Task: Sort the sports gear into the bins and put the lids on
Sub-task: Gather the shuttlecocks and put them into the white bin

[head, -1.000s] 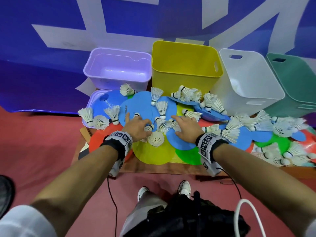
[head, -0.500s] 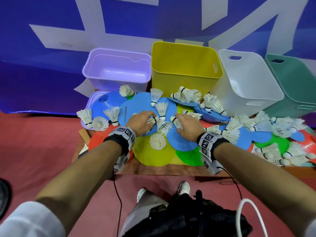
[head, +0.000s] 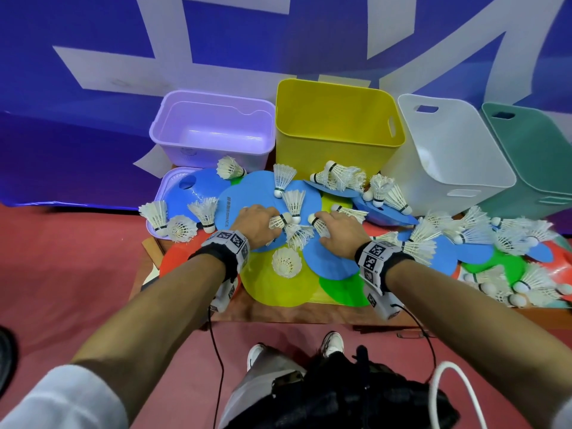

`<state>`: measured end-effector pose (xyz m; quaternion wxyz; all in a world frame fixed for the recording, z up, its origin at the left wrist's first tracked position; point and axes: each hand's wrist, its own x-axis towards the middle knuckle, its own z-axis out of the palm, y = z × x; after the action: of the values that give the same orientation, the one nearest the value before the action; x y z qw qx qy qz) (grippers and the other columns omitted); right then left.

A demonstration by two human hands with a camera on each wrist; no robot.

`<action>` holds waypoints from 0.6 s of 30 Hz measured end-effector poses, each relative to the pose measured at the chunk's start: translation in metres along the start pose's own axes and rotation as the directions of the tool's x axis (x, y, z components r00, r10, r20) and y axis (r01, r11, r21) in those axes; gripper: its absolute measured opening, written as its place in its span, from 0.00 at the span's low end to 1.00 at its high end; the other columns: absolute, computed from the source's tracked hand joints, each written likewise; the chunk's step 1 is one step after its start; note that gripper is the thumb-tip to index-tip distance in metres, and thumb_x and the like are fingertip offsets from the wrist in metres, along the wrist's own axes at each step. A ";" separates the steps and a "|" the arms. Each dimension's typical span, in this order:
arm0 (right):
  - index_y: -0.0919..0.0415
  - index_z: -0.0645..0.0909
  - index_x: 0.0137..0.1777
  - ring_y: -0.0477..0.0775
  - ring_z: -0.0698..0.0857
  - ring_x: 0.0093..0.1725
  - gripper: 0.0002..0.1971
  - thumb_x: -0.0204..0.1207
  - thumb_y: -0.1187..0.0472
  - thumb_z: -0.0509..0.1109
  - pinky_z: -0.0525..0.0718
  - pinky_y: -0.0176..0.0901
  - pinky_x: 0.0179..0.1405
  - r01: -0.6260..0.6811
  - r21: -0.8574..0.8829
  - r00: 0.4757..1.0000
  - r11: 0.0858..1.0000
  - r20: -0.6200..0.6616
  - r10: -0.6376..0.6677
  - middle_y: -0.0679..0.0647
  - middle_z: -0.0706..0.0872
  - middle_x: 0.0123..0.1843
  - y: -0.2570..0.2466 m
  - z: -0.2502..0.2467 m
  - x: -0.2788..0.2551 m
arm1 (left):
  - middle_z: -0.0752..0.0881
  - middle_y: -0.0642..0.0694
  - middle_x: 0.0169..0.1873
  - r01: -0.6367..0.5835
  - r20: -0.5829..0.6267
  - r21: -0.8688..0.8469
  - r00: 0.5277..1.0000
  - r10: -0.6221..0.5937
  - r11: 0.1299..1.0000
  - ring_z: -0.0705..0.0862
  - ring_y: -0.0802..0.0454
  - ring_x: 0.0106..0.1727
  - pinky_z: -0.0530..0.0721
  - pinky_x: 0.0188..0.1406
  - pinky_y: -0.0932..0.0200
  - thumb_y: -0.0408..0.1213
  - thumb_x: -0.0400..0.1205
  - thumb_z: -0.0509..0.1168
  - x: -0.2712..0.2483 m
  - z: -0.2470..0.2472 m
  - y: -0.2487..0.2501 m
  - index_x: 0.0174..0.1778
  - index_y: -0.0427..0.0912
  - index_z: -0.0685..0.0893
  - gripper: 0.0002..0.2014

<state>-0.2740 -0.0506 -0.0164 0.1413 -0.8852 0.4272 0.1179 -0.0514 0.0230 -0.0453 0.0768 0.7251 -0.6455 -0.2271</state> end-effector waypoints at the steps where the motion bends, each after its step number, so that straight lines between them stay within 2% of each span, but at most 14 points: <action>1: 0.54 0.62 0.81 0.64 0.75 0.69 0.30 0.80 0.54 0.66 0.74 0.55 0.66 0.003 0.005 1.000 1.000 -0.008 -0.003 0.61 0.77 0.69 0.000 -0.001 0.000 | 0.82 0.43 0.59 -0.003 -0.012 -0.016 1.000 0.003 1.000 0.77 0.43 0.64 0.68 0.68 0.47 0.50 0.82 0.63 0.000 -0.001 0.000 0.68 0.49 0.77 0.19; 5: 0.55 0.61 0.81 0.64 0.76 0.67 0.31 0.80 0.55 0.66 0.76 0.52 0.59 0.008 0.037 0.999 0.999 -0.048 -0.006 0.61 0.77 0.67 0.002 -0.010 0.001 | 0.83 0.45 0.63 -0.033 -0.068 -0.080 0.997 0.028 0.996 0.77 0.45 0.67 0.63 0.74 0.48 0.52 0.83 0.63 0.003 -0.009 0.002 0.68 0.49 0.76 0.20; 8: 0.54 0.60 0.82 0.64 0.75 0.68 0.33 0.79 0.55 0.67 0.77 0.52 0.55 -0.007 0.073 0.998 0.997 -0.057 0.011 0.61 0.76 0.67 0.005 -0.017 0.003 | 0.81 0.43 0.68 -0.021 -0.059 -0.141 0.998 0.013 0.990 0.76 0.42 0.69 0.69 0.73 0.45 0.52 0.82 0.64 0.005 -0.014 0.007 0.71 0.48 0.74 0.23; 11: 0.52 0.59 0.83 0.62 0.73 0.72 0.35 0.78 0.54 0.70 0.77 0.52 0.60 -0.032 0.113 0.997 0.993 -0.070 0.040 0.59 0.74 0.71 0.007 -0.024 0.004 | 0.80 0.41 0.69 -0.007 -0.041 -0.201 0.999 -0.001 0.979 0.79 0.39 0.66 0.78 0.66 0.44 0.51 0.82 0.65 0.008 -0.019 0.012 0.71 0.46 0.71 0.24; 14: 0.50 0.58 0.83 0.61 0.72 0.73 0.36 0.78 0.52 0.70 0.77 0.55 0.63 -0.045 0.134 0.995 0.990 -0.084 0.057 0.57 0.73 0.74 0.010 -0.028 0.003 | 0.81 0.42 0.68 -0.037 -0.055 -0.212 0.998 0.025 0.977 0.81 0.40 0.63 0.80 0.62 0.46 0.51 0.83 0.65 0.011 -0.023 0.017 0.69 0.45 0.70 0.23; 16: 0.50 0.58 0.83 0.61 0.72 0.74 0.36 0.78 0.52 0.70 0.77 0.56 0.66 -0.054 0.149 0.993 0.987 -0.092 0.068 0.57 0.72 0.75 0.012 -0.029 0.003 | 0.83 0.42 0.63 -0.050 -0.076 -0.219 0.997 0.035 0.974 0.83 0.39 0.60 0.80 0.58 0.45 0.51 0.83 0.64 0.014 -0.024 0.019 0.67 0.46 0.70 0.21; 18: 0.50 0.58 0.83 0.60 0.72 0.75 0.36 0.78 0.51 0.71 0.76 0.56 0.68 -0.056 0.161 0.992 0.985 -0.103 0.073 0.56 0.72 0.76 0.013 -0.031 0.002 | 0.83 0.42 0.62 -0.058 -0.090 -0.223 0.995 0.038 0.973 0.83 0.39 0.59 0.80 0.59 0.45 0.52 0.83 0.64 0.016 -0.026 0.019 0.66 0.47 0.69 0.20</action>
<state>-0.2801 -0.0710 0.0096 0.1836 -0.8621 0.4706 0.0399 -0.0567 -0.0004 -0.0183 0.1916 0.7049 -0.6291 -0.2657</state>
